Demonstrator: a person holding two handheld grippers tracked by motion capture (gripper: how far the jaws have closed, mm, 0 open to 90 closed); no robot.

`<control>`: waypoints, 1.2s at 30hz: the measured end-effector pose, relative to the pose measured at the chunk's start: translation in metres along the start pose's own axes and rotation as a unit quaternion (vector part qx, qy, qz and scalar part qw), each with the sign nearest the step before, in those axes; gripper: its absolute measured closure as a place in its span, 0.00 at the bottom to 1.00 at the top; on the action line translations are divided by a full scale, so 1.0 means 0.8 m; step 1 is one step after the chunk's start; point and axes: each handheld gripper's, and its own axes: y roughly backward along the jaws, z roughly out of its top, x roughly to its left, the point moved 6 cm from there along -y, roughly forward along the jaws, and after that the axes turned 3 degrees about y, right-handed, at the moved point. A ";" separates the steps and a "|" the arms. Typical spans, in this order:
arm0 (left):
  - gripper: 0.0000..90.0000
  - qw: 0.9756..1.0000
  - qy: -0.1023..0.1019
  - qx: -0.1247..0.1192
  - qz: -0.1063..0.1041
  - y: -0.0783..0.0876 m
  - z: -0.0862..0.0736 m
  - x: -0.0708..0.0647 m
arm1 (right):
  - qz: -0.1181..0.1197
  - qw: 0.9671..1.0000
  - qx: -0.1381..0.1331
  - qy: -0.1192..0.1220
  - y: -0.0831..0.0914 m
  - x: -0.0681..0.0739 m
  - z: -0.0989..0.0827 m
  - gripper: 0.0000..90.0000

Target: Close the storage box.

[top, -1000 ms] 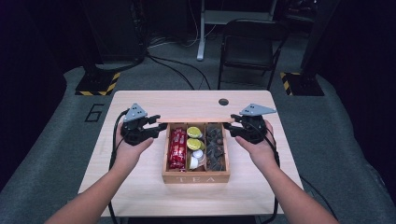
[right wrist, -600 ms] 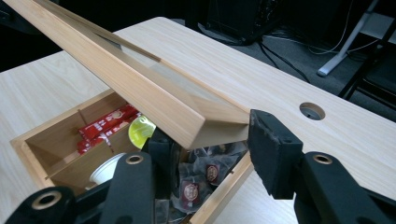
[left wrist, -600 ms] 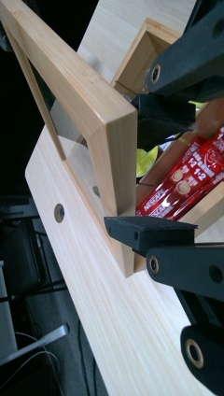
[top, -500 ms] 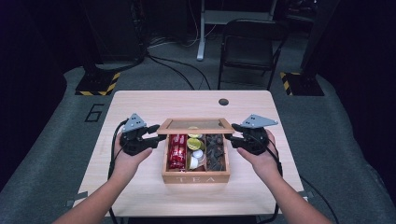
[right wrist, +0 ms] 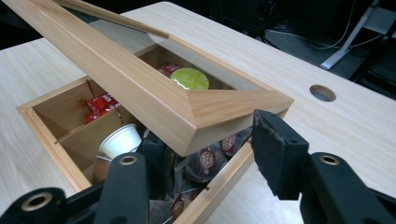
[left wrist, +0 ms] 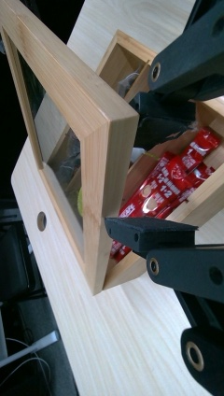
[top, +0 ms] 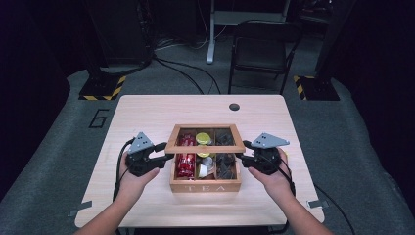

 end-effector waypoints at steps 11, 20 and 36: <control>0.60 1.000 0.001 0.005 -0.002 -0.004 -0.028 -0.007 | 0.005 1.000 0.002 -0.012 -0.002 0.013 -0.029 0.57; 0.60 1.000 0.015 0.006 -0.011 -0.012 -0.059 -0.011 | -0.002 1.000 0.026 0.010 -0.006 0.025 -0.052 0.57; 0.56 0.999 0.019 0.031 -0.018 -0.023 -0.096 -0.018 | 0.014 0.999 0.044 -0.011 -0.014 0.043 -0.088 0.56</control>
